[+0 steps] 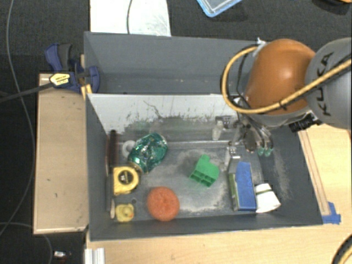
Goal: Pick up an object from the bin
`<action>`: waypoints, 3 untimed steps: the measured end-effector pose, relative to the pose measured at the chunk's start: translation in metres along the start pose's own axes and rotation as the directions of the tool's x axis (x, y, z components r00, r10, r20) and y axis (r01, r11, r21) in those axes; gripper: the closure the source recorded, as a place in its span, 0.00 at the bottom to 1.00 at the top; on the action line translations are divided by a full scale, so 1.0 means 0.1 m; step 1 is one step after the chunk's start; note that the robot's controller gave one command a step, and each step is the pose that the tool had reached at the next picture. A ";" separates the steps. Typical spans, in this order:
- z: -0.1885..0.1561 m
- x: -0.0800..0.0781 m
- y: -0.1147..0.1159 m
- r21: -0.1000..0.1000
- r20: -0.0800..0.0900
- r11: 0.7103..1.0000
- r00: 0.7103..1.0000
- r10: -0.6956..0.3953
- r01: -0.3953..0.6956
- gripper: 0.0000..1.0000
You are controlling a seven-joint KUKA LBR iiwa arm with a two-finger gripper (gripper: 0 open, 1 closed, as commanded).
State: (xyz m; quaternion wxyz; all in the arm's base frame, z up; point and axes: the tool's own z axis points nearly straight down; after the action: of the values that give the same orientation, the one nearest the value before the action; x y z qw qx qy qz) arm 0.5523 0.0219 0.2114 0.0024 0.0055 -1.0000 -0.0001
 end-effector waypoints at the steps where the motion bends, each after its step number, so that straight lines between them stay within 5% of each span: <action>1: -0.04 -0.02 0.00 0.000 0.008 1.000 1.000 0.001 -0.001 0.00; 2: 0.84 0.07 0.05 -0.001 0.012 0.999 0.999 0.045 -0.045 0.00; 3: 1.16 0.10 0.07 -0.001 0.009 0.998 0.998 0.069 -0.069 0.00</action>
Offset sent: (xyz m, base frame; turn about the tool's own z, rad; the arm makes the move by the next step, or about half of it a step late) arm -0.0148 0.0079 -0.1414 0.0695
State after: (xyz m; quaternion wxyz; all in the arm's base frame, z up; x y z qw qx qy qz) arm 0.5418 0.0291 0.0955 -0.0022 -0.0290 -0.9996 -0.0006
